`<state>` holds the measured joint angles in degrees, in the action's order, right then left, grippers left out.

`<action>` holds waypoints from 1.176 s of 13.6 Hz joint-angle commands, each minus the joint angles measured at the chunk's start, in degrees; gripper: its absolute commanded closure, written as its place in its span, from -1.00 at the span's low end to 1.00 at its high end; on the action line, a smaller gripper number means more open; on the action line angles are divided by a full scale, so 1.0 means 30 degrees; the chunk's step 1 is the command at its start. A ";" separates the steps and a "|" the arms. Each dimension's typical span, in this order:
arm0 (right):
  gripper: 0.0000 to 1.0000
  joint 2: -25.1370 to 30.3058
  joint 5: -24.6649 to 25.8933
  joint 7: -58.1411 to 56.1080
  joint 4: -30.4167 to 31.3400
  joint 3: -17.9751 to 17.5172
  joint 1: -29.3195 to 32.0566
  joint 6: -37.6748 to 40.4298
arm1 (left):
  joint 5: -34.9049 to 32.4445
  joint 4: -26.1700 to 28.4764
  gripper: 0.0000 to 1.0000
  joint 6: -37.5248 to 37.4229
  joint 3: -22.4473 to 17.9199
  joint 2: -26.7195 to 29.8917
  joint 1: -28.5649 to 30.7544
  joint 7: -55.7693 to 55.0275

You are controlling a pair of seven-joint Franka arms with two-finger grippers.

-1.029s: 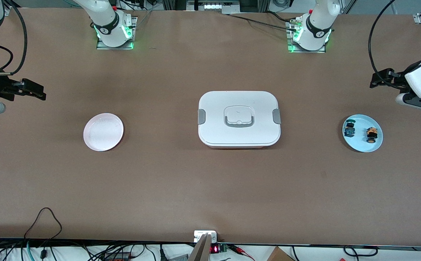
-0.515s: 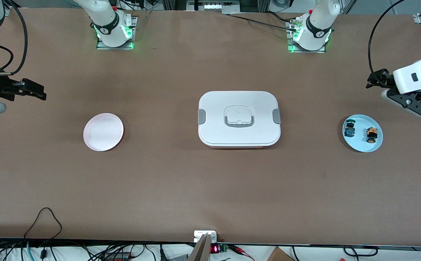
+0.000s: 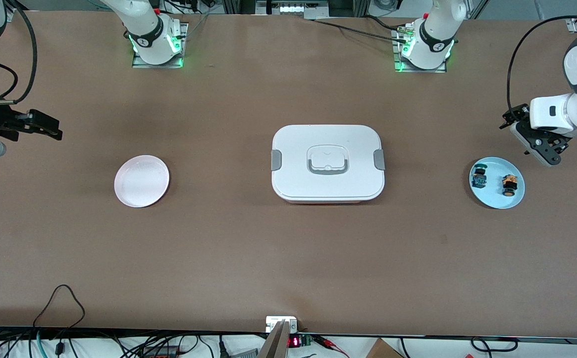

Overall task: Transfer orange switch to right arm and place
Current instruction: 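Lower the left gripper over the orange switch on the blue plate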

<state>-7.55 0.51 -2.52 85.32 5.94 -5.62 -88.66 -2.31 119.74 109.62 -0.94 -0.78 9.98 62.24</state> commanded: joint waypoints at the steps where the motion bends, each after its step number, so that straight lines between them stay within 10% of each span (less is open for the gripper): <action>1: -1.00 0.0201 0.0066 -0.0010 0.0035 -0.0017 -0.0031 -0.0037 | -0.1070 0.0253 -1.00 0.1160 0.0050 -0.1345 0.0481 0.3966; 16: -1.00 0.0201 0.0124 -0.0039 0.0035 -0.0046 -0.0061 0.0082 | -0.1399 0.0899 -1.00 1.1711 0.0284 -0.7062 0.3382 2.0032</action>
<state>-7.55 0.51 -2.52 85.33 5.81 -5.76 -88.64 -5.79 122.91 143.74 -0.93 -21.58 19.58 119.14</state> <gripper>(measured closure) 0.000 0.000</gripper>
